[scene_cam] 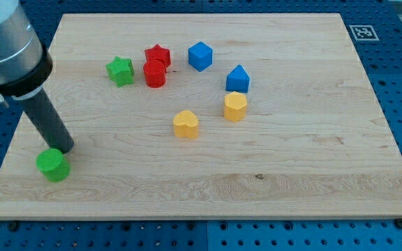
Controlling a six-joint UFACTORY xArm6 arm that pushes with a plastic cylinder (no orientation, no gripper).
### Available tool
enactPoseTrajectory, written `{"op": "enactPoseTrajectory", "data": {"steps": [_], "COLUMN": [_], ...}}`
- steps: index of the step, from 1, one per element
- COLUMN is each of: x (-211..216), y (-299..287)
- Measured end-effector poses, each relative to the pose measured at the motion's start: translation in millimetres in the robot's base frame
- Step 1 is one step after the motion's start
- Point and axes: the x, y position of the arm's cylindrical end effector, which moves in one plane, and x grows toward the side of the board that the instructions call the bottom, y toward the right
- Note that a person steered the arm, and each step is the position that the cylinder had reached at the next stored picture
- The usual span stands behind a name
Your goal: Move your arm above the yellow heart
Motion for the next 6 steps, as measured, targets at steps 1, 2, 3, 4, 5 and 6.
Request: {"op": "enactPoseTrajectory", "data": {"steps": [1, 2, 3, 4, 5, 6], "x": [15.3, 12.4, -30.5, -78.9, -91.2, -80.5], "y": [0.0, 5.1, 48.9, 100.2, 168.0, 217.7]}}
